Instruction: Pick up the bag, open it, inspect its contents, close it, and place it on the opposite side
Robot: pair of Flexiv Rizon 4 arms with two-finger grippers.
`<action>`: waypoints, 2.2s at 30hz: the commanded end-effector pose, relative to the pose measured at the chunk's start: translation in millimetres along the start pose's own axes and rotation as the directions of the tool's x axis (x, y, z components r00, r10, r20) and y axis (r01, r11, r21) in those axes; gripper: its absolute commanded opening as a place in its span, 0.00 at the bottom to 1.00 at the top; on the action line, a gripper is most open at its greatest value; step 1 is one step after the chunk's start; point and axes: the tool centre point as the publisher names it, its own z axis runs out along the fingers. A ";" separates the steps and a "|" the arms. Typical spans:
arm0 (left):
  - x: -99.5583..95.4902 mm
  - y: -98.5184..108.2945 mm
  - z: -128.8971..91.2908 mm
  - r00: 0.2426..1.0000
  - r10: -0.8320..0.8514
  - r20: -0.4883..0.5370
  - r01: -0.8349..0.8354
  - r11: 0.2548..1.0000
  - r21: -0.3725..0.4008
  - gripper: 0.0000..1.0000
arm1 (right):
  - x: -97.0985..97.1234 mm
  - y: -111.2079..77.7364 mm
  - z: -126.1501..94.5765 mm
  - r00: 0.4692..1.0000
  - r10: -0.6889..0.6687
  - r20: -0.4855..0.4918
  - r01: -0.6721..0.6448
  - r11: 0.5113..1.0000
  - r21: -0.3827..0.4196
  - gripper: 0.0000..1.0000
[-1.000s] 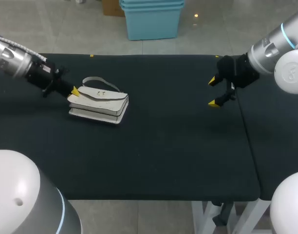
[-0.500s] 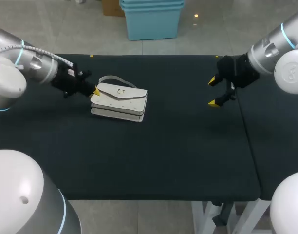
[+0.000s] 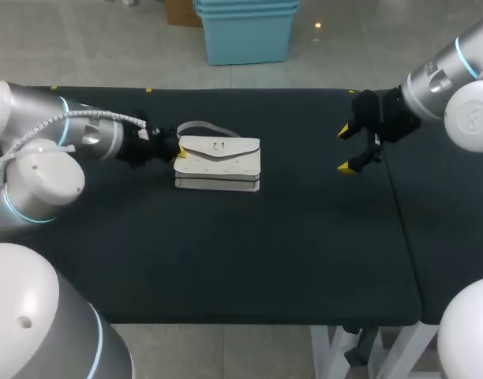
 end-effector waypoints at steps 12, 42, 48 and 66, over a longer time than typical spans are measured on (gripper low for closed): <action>26.2 24.0 27.6 0.997 0.050 -0.059 -0.053 0.997 -0.050 0.00 | 0.1 -0.1 0.6 1.000 0.000 0.000 0.000 1.000 -0.001 1.00; 64.0 44.7 65.7 0.995 0.021 -0.093 -0.027 0.998 -0.060 0.00 | 0.1 -0.1 0.6 1.000 0.000 0.000 0.000 1.000 -0.001 1.00; 71.3 44.1 73.2 0.995 0.004 -0.099 -0.007 0.999 -0.039 0.00 | 0.1 -0.1 0.6 1.000 0.000 0.000 0.000 1.000 -0.001 1.00; 80.3 34.9 43.9 0.992 -0.028 -0.122 0.024 0.999 -0.036 1.00 | -3.5 6.5 -4.5 1.000 -0.006 0.029 0.005 0.999 0.048 1.00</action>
